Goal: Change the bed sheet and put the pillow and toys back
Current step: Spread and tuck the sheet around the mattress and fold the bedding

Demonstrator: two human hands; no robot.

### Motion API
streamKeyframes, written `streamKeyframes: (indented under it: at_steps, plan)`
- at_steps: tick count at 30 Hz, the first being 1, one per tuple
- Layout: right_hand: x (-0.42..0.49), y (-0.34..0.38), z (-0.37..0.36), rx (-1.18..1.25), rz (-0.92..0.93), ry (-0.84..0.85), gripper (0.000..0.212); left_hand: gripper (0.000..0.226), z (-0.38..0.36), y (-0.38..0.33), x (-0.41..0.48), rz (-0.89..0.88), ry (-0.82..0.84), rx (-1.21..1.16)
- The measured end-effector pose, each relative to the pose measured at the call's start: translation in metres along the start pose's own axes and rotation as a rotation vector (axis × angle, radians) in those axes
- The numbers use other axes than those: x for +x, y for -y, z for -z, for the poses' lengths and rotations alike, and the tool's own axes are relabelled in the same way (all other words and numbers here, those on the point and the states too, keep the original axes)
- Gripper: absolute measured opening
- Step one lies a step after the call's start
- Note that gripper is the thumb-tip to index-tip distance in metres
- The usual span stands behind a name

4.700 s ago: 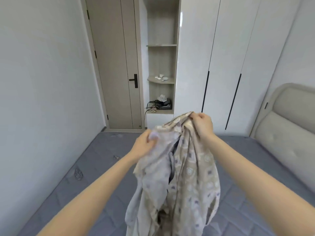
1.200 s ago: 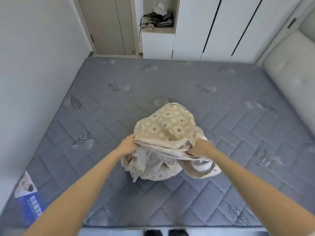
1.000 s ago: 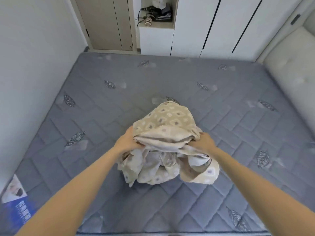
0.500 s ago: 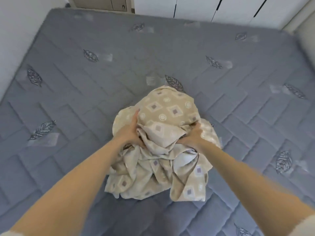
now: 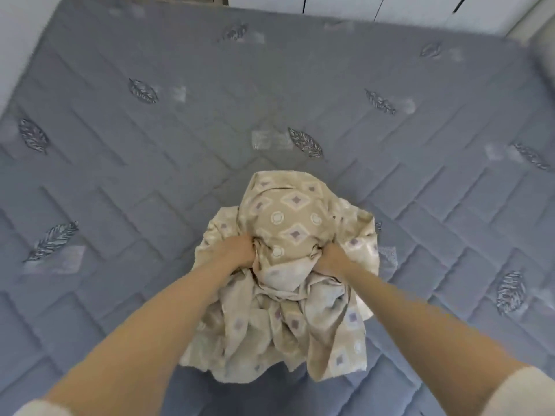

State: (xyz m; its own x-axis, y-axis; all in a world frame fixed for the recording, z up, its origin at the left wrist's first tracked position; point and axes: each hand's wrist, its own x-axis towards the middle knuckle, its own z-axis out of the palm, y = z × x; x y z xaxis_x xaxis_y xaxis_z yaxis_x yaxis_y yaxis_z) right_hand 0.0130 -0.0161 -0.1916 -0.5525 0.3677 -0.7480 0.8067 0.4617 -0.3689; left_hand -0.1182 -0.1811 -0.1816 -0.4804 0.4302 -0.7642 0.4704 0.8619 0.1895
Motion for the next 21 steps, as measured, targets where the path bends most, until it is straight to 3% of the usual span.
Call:
streamKeyframes:
  at_steps: [2, 4, 6, 11, 14, 15, 18, 21]
  plan:
    - [-0.009, 0.029, 0.044, 0.128, -0.001, -0.066, 0.052, 0.043, 0.046, -0.01, -0.013, -0.002, -0.092, -0.023]
    - [-0.019, 0.07, 0.105, 0.234, 0.056, -0.232, 0.056, 0.036, 0.111, -0.02, -0.031, -0.008, -0.294, -0.072]
    - [-0.03, 0.12, 0.173, 0.24, 0.173, -0.401, 0.025, 0.036, 0.185, -0.032, -0.052, -0.064, -0.502, -0.101]
    - [-0.127, 0.287, 0.393, 0.327, 0.576, -0.857, 0.014, 0.032, 0.445, -0.071, -0.155, -0.264, -1.1, -0.218]
    - [-0.197, 0.356, 0.489, 0.182, 0.704, -1.047, 0.021, 0.074, 0.564, -0.08, -0.235, -0.365, -1.177, -0.243]
    - [-0.216, 0.367, 0.506, 0.197, 0.741, -1.102, 0.022, 0.081, 0.587, -0.079, -0.256, -0.366, -1.234, -0.205]
    - [-0.269, 0.391, 0.537, 0.313, 0.836, -1.199, 0.027, 0.062, 0.638, -0.082, -0.316, -0.321, -1.532, -0.196]
    - [-0.289, 0.387, 0.534, 0.348, 0.816, -1.241, 0.027, 0.048, 0.635, -0.081, -0.341, -0.263, -1.621, -0.121]
